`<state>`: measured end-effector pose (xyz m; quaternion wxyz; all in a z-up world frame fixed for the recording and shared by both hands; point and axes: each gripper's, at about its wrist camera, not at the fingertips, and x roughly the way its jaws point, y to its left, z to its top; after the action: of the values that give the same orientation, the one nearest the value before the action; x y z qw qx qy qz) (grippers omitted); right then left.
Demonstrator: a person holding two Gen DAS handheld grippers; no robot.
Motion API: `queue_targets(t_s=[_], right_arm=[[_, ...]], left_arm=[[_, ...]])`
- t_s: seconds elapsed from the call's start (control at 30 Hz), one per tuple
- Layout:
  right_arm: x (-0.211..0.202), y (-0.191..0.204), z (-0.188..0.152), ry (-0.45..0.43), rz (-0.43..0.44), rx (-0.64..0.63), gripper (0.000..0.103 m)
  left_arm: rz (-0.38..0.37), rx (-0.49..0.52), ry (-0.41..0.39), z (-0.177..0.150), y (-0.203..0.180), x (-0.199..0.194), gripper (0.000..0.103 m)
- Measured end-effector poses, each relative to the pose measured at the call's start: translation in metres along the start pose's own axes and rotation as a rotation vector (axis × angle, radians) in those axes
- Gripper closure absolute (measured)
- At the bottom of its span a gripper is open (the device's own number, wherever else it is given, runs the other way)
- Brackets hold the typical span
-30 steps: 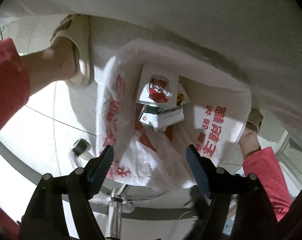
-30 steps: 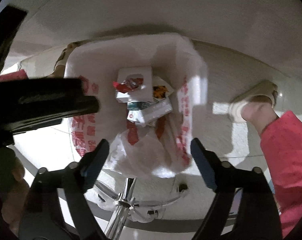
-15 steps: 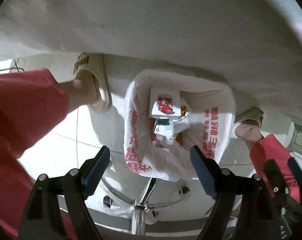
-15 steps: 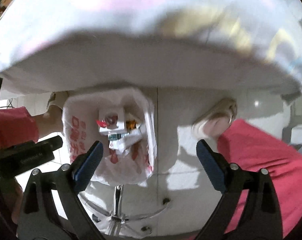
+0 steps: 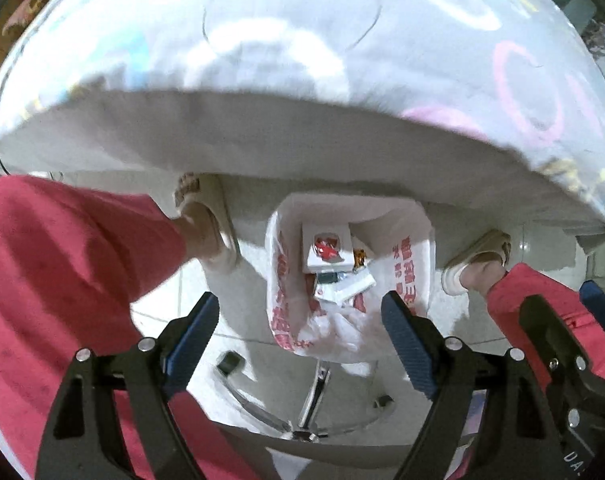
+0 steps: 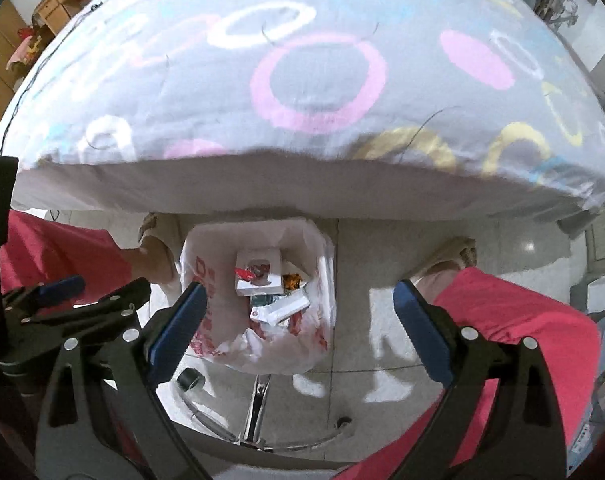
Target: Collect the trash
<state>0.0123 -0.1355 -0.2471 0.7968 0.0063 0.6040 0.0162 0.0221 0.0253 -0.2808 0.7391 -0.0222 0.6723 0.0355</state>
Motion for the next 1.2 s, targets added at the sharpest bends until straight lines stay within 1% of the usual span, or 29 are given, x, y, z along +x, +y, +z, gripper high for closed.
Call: queue_targets(t_s=[0.1, 0.3, 0.37, 0.47, 0.6, 0.67, 0.8, 0.93, 1.03, 1.07, 1.1, 1.2], right_arm=[[-0.019, -0.002, -0.004, -0.053, -0.011, -0.002, 0.011], [-0.061, -0.008, -0.013, -0.145, 0.003, 0.023, 0.011], [-0.079, -0.011, -0.015, -0.185, 0.013, 0.035, 0.011], [-0.11, -0.012, -0.019, -0.267, 0.007, 0.04, 0.011], [-0.162, -0.014, -0.024, -0.407, -0.018, 0.041, 0.011], [-0.187, -0.014, -0.027, -0.479, -0.031, 0.042, 0.011], [-0.242, -0.015, -0.037, -0.635, -0.049, 0.053, 0.011], [-0.287, -0.014, -0.05, -0.76, -0.072, 0.053, 0.011], [-0.316, -0.011, -0.061, -0.846, -0.1, 0.052, 0.01], [-0.323, -0.01, -0.064, -0.869, -0.111, 0.053, 0.009], [-0.331, -0.009, -0.068, -0.892, -0.124, 0.055, 0.007], [-0.347, -0.008, -0.078, -0.939, -0.143, 0.062, 0.007]], left_arm=[[0.019, 0.021, -0.064, -0.004, -0.006, -0.021, 0.022], [-0.005, 0.023, -0.156, -0.012, -0.008, -0.062, 0.022], [-0.008, 0.028, -0.209, -0.016, -0.01, -0.083, 0.022], [0.004, 0.048, -0.299, -0.022, -0.014, -0.116, 0.022], [-0.031, 0.046, -0.414, -0.029, -0.016, -0.165, 0.022], [-0.028, 0.053, -0.46, -0.034, -0.019, -0.188, 0.022], [-0.048, 0.055, -0.62, -0.046, -0.02, -0.243, 0.022], [-0.06, 0.05, -0.74, -0.062, -0.018, -0.291, 0.021], [-0.057, 0.039, -0.814, -0.074, -0.017, -0.316, 0.019], [-0.049, 0.025, -0.83, -0.077, -0.016, -0.324, 0.016], [-0.049, 0.018, -0.849, -0.081, -0.015, -0.331, 0.015], [-0.028, 0.021, -0.878, -0.087, -0.014, -0.344, 0.014]])
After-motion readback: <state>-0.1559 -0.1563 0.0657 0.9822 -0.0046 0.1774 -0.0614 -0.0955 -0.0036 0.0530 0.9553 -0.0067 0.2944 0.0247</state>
